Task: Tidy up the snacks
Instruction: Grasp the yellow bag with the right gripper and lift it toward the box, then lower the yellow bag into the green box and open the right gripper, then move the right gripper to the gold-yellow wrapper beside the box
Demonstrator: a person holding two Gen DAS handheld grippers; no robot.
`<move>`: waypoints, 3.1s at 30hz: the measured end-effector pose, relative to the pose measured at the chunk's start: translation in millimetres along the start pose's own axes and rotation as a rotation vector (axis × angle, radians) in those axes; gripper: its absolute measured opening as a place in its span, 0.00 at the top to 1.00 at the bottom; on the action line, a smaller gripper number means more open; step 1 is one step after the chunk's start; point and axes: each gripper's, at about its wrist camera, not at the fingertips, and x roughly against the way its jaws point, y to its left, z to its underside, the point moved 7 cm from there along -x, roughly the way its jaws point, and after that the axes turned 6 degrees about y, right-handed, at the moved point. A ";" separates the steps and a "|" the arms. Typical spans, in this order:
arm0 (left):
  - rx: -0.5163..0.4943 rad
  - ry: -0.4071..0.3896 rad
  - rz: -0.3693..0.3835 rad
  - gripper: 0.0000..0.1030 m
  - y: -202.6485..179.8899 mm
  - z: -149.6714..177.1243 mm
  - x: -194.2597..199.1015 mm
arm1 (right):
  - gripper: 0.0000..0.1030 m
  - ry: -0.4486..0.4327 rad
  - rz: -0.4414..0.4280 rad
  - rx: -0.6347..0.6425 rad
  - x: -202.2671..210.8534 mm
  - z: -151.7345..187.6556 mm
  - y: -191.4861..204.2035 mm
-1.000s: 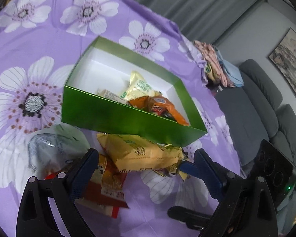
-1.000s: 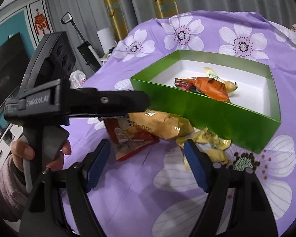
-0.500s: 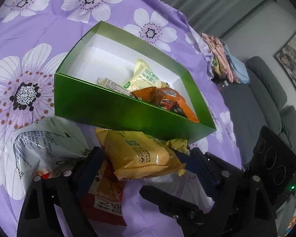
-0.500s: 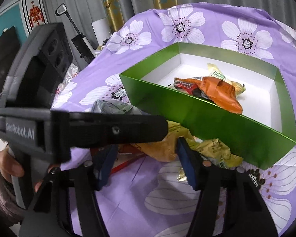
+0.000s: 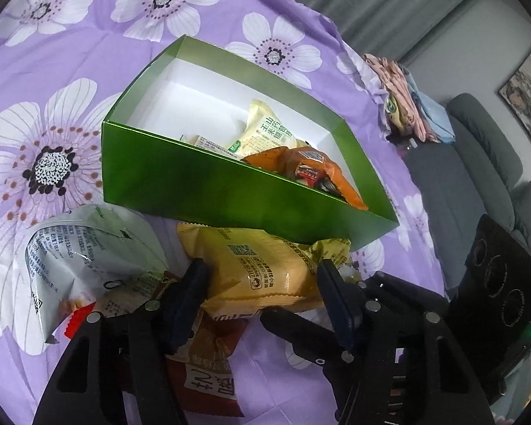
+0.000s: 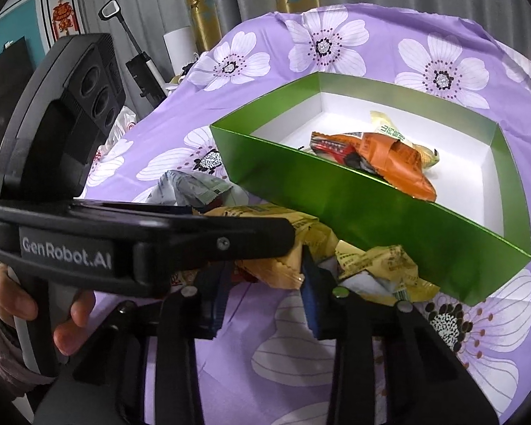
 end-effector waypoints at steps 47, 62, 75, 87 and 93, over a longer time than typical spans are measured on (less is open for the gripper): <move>-0.050 -0.125 -0.032 0.38 -22.6 -106.6 13.9 | 0.65 -0.147 0.052 0.010 9.9 -92.9 -40.7; 0.005 -0.146 -0.123 0.26 -1.2 -103.9 18.4 | 0.30 -0.184 0.182 -0.028 28.8 -86.7 -48.3; 0.001 -0.226 -0.189 0.09 -2.4 -79.2 67.3 | 0.15 -0.269 0.276 -0.015 90.5 -73.8 -31.4; -0.032 -0.252 -0.259 0.06 -26.9 -46.2 84.4 | 0.00 -0.282 0.185 -0.072 114.4 -49.5 -29.5; -0.044 -0.237 -0.335 0.05 -36.2 -26.4 77.6 | 0.00 -0.212 0.095 -0.145 101.8 -17.6 -39.9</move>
